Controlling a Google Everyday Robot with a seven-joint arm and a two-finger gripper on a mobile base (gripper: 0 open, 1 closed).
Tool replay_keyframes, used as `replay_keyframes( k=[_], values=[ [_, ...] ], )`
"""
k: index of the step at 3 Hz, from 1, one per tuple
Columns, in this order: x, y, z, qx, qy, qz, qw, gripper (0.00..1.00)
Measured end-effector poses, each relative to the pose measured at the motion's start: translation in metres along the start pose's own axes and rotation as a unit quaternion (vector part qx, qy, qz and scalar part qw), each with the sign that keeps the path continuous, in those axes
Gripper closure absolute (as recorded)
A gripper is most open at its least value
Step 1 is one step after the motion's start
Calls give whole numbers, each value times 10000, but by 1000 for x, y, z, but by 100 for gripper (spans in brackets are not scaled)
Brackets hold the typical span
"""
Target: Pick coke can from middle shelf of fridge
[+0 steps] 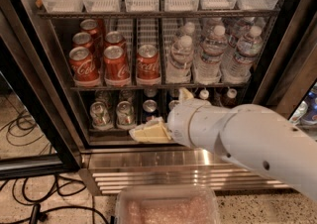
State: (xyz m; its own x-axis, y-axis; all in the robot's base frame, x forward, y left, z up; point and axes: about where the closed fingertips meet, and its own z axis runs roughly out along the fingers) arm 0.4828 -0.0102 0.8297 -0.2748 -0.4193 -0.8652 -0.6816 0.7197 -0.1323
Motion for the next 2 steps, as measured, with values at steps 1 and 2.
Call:
replay_keyframes(
  k=[1, 2],
  values=[
    [-13, 5, 25, -9, -327, -264, 9991, 19],
    [-20, 4, 41, 123, -578, -398, 9975, 20]
  ],
)
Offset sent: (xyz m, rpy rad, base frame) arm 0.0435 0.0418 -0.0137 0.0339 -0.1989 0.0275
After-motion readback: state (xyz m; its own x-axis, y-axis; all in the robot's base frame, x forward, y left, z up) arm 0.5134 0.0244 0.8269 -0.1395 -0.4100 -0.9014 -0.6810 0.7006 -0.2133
